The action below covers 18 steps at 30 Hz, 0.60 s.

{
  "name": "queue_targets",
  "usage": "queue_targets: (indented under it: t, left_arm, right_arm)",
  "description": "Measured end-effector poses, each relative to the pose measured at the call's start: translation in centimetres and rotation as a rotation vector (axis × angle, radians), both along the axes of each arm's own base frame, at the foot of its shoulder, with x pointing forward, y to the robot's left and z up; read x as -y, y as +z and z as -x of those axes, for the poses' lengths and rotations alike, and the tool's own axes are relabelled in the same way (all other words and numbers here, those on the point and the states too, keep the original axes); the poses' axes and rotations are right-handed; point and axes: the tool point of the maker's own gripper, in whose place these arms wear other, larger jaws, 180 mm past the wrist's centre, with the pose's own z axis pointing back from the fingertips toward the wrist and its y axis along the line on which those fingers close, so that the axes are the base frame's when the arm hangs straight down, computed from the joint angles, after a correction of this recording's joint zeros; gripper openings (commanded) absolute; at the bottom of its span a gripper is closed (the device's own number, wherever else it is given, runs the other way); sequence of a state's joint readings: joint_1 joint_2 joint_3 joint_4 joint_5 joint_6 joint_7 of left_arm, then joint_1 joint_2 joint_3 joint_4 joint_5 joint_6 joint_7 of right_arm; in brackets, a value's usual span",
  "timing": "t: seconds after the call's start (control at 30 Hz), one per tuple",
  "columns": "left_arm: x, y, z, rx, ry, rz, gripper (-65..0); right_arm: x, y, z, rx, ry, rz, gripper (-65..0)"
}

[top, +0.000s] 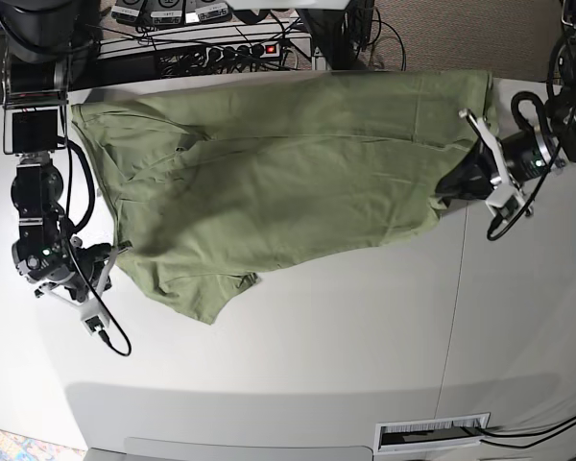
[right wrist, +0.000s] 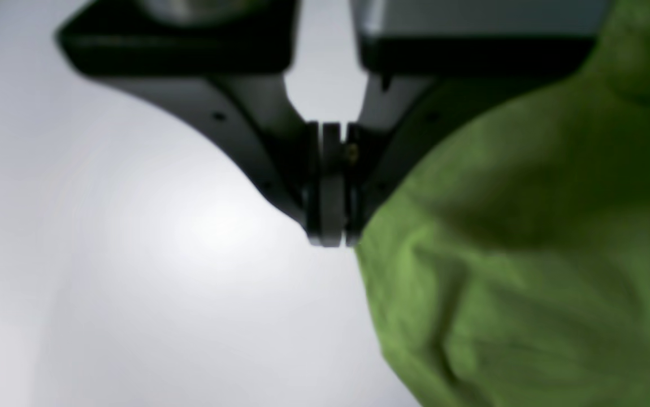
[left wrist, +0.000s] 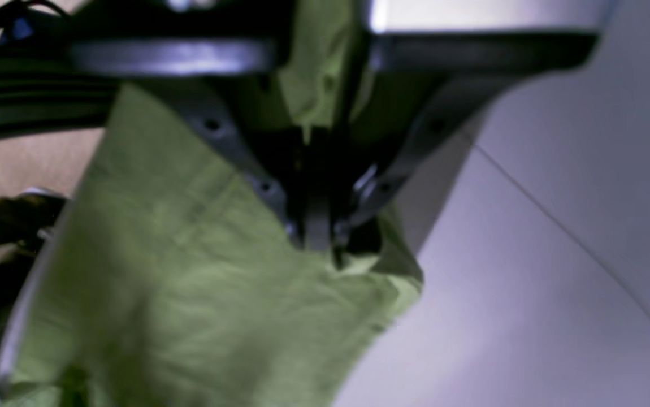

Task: Fold the T-shirt properly

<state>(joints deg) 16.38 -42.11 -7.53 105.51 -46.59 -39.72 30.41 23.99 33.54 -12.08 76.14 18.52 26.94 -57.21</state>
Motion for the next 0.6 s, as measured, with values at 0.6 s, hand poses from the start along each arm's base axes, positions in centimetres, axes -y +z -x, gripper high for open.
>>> queue_targets:
  t: [0.6]
  left_arm:
    - [-0.1,-0.7,0.7,-0.008,-0.009,-0.031,-65.0]
  right_arm:
    - [-4.7,-1.9,-5.4,0.198,0.099,0.015,-42.6]
